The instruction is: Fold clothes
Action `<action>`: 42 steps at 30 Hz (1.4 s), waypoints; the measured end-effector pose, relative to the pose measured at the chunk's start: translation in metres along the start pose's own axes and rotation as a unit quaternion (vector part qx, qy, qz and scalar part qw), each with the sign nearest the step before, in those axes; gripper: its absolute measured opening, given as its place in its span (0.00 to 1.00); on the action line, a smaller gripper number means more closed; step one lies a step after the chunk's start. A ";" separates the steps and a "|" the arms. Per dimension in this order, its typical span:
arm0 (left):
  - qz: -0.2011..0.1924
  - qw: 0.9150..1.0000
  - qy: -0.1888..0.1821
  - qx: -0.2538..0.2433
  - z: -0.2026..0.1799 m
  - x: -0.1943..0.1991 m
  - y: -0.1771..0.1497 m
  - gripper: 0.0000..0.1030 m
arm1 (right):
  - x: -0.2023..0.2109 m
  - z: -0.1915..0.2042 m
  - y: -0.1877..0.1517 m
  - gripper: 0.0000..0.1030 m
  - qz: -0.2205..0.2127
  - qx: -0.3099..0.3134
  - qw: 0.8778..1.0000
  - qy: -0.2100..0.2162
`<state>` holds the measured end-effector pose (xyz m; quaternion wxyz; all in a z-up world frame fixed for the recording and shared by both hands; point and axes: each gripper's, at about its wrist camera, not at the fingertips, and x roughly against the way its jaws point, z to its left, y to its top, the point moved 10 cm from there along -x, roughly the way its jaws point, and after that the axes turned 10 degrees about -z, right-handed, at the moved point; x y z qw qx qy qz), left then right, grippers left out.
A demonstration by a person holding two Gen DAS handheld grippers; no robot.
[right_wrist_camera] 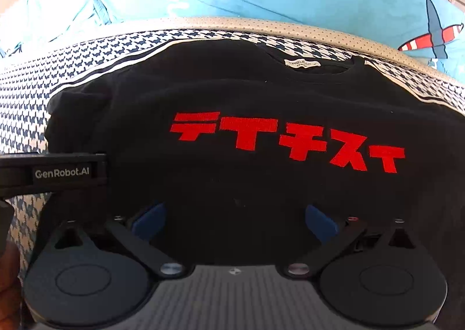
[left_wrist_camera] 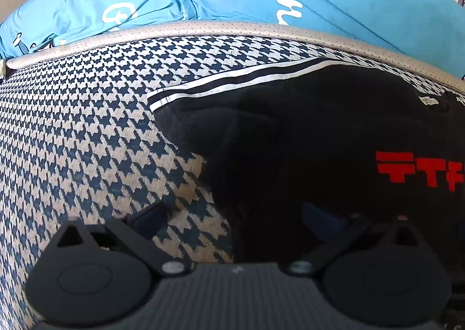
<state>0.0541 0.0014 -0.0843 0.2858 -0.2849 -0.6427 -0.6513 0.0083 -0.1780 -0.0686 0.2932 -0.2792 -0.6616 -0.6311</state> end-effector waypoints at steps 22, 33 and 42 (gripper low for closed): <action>-0.005 1.000 0.003 -0.002 -0.002 -0.001 0.001 1.00 | -0.001 0.002 0.001 1.00 0.002 0.001 1.000 -0.004; -0.009 1.000 0.004 -0.002 -0.002 0.000 0.000 1.00 | -0.002 0.002 0.000 1.00 0.010 -0.004 1.000 -0.011; -0.006 1.000 0.004 0.001 -0.002 0.000 0.001 1.00 | -0.002 0.002 0.000 1.00 0.011 -0.011 1.000 -0.016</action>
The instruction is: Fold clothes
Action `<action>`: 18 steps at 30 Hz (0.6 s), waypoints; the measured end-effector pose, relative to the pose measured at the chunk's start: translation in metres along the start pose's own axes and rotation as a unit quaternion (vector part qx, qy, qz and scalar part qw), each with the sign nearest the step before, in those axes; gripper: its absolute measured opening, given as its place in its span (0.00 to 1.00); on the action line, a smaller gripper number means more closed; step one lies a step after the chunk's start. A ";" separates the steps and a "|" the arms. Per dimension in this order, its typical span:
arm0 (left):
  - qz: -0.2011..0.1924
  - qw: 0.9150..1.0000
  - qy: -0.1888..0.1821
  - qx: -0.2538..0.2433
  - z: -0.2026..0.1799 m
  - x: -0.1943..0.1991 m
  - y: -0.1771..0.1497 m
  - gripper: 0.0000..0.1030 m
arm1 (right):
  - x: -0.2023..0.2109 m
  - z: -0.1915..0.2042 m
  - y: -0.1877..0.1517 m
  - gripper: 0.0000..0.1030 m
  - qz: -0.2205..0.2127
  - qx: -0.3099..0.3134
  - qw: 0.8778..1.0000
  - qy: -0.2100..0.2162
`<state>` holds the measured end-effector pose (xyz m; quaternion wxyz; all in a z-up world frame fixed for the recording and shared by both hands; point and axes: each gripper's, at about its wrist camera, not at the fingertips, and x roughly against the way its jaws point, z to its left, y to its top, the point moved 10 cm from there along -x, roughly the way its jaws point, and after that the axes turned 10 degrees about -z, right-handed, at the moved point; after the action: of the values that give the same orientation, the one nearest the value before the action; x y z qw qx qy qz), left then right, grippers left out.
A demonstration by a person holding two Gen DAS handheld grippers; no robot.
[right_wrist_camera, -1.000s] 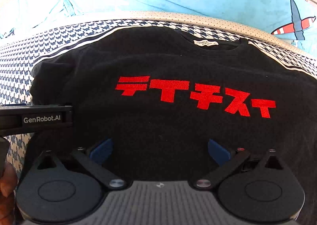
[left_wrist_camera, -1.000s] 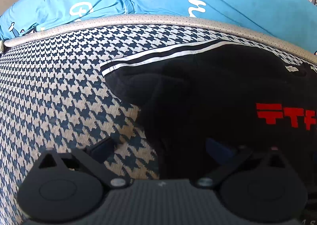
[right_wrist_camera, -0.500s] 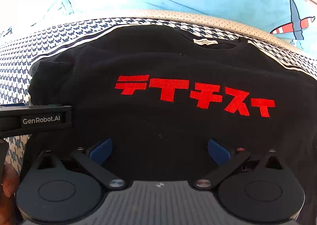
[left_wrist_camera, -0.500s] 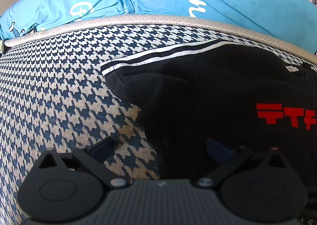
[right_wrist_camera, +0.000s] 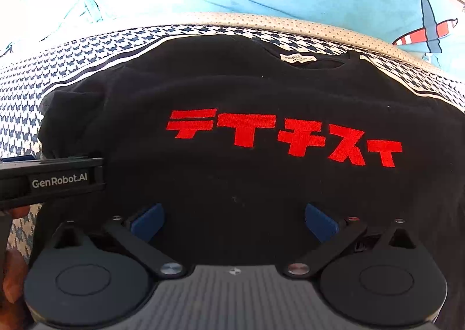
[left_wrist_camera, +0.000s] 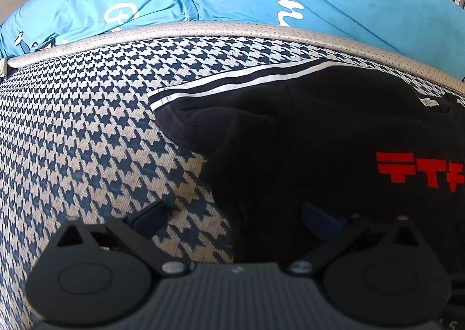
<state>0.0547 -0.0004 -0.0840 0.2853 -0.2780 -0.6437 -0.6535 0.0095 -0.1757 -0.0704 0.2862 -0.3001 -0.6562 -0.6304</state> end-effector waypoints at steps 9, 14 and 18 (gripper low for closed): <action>0.006 1.000 0.007 0.008 0.000 0.001 -0.001 1.00 | 0.000 0.001 -0.001 1.00 0.011 0.000 1.000 0.002; 0.017 1.000 0.005 0.014 0.002 0.001 0.000 1.00 | 0.001 0.001 -0.002 1.00 0.011 -0.002 1.000 0.002; 0.027 1.000 0.002 0.014 0.002 0.000 0.000 1.00 | 0.001 0.000 -0.002 1.00 0.012 -0.008 1.000 0.000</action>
<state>0.0547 0.0016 -0.0834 0.3078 -0.2901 -0.6445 -0.6370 0.0074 -0.1757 -0.0709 0.2913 -0.3100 -0.6479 -0.6319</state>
